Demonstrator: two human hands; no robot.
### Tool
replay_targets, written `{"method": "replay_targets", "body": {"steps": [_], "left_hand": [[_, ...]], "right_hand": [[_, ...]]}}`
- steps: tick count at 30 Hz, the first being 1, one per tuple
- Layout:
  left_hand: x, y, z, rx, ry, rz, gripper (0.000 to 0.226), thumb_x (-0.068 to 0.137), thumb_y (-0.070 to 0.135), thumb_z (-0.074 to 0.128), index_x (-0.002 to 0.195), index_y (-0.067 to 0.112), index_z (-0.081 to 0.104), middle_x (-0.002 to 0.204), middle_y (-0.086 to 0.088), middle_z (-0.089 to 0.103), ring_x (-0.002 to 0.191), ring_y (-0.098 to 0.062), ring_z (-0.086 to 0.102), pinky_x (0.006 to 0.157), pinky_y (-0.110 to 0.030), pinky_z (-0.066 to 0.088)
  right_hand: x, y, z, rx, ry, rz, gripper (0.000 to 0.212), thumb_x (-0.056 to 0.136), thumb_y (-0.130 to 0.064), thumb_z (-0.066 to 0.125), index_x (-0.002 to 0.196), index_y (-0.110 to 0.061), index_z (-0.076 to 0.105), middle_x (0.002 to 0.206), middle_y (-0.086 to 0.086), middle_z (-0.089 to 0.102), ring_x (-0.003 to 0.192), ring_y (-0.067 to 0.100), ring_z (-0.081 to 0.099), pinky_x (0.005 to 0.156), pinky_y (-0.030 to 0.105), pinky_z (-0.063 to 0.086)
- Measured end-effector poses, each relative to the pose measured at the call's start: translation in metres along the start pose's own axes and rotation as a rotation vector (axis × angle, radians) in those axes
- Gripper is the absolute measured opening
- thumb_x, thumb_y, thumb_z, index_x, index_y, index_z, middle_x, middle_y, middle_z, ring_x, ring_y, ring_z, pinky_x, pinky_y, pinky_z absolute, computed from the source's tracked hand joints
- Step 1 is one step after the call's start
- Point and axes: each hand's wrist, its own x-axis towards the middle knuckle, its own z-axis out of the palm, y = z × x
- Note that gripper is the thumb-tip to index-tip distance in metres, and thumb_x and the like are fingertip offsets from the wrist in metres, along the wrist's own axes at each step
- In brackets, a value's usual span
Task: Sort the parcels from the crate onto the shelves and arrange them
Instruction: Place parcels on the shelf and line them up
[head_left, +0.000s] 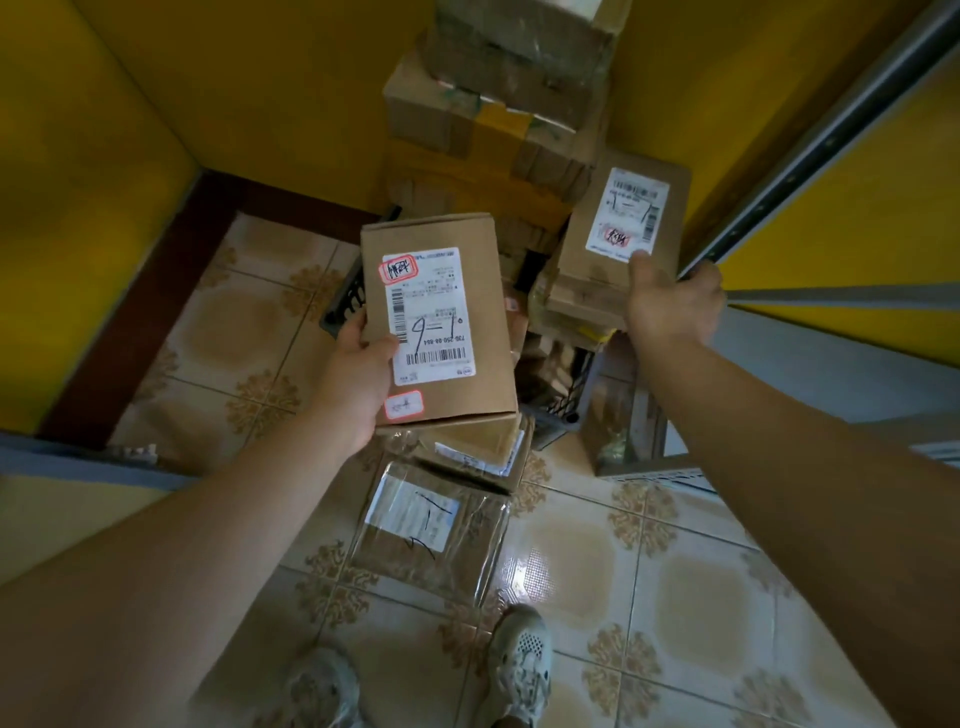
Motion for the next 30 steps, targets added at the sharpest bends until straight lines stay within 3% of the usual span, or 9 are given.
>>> {"method": "replay_targets", "body": {"steps": [2,5,11,13,15,20,22,25,30], "left_hand": [[0.003,0.005,0.007,0.073,0.007,0.022,0.037,0.101,0.018,0.045,0.136,0.031,0.050,0.095,0.012,0.073,0.075,-0.006,0.072,0.056,-0.026,0.054],[0.005,0.006,0.019,0.119,-0.029,0.069,0.042,0.102,0.015,0.042,0.139,0.037,0.047,0.111,0.010,0.070,0.090,-0.009,0.069,0.070,-0.033,0.057],[0.008,0.007,0.037,0.193,-0.041,0.104,0.048,0.102,0.014,0.042,0.142,0.039,0.041,0.121,0.009,0.065,0.096,-0.011,0.066,0.063,-0.027,0.055],[0.011,0.009,0.042,0.221,-0.050,0.100,0.047,0.101,0.014,0.042,0.141,0.040,0.042,0.123,0.006,0.063,0.101,-0.016,0.065,0.067,-0.031,0.055],[0.013,0.013,0.046,0.246,-0.050,0.078,0.045,0.102,0.015,0.041,0.141,0.037,0.041,0.123,0.004,0.064,0.103,-0.019,0.064,0.071,-0.033,0.054],[0.016,0.022,0.051,0.253,-0.049,0.092,0.043,0.103,0.012,0.039,0.141,0.032,0.043,0.115,0.007,0.063,0.100,-0.016,0.062,0.064,-0.026,0.048],[0.017,0.024,0.051,0.255,-0.054,0.101,0.044,0.102,0.010,0.038,0.140,0.031,0.043,0.113,0.008,0.063,0.095,-0.012,0.063,0.064,-0.025,0.048],[0.017,0.027,0.050,0.259,-0.064,0.097,0.041,0.102,0.010,0.041,0.137,0.030,0.047,0.114,0.008,0.065,0.092,-0.010,0.064,0.065,-0.026,0.049],[0.018,0.027,0.048,0.286,-0.092,0.112,0.054,0.092,0.004,0.060,0.139,0.026,0.045,0.107,0.011,0.064,0.101,-0.015,0.062,0.076,-0.030,0.049]], "right_hand": [[0.020,-0.007,0.003,-0.009,-0.091,0.036,0.089,0.092,-0.061,0.055,0.154,-0.008,0.019,0.155,0.014,0.034,0.139,0.035,0.037,0.108,0.042,0.035],[0.035,-0.008,0.012,-0.044,-0.204,0.072,0.080,0.096,-0.051,0.057,0.151,-0.006,0.021,0.149,0.014,0.043,0.132,0.035,0.046,0.100,0.038,0.042],[0.049,0.001,0.024,-0.099,-0.202,0.128,0.073,0.089,-0.037,0.070,0.143,-0.009,0.028,0.139,0.015,0.050,0.121,0.035,0.053,0.085,0.036,0.044],[0.052,0.002,0.025,-0.107,-0.199,0.121,0.073,0.089,-0.034,0.071,0.142,-0.010,0.028,0.139,0.015,0.050,0.121,0.035,0.054,0.087,0.037,0.046],[0.053,0.001,0.024,-0.102,-0.197,0.113,0.074,0.087,-0.032,0.073,0.142,-0.011,0.028,0.137,0.014,0.051,0.121,0.034,0.054,0.091,0.037,0.047],[0.059,0.002,0.019,-0.043,-0.159,0.170,0.072,0.082,-0.031,0.079,0.138,-0.011,0.038,0.136,0.010,0.054,0.119,0.030,0.057,0.091,0.036,0.051],[0.060,0.004,0.017,0.009,-0.205,0.204,0.070,0.077,-0.037,0.081,0.133,-0.011,0.049,0.131,0.008,0.058,0.111,0.028,0.060,0.085,0.033,0.052],[0.061,0.007,0.020,0.032,-0.263,0.226,0.076,0.075,-0.052,0.079,0.133,-0.011,0.053,0.130,0.007,0.056,0.110,0.026,0.058,0.090,0.036,0.052],[0.065,0.013,0.023,0.074,-0.264,0.235,0.057,0.082,-0.036,0.079,0.127,-0.010,0.055,0.124,0.006,0.062,0.097,0.021,0.057,0.081,0.032,0.050]]}}
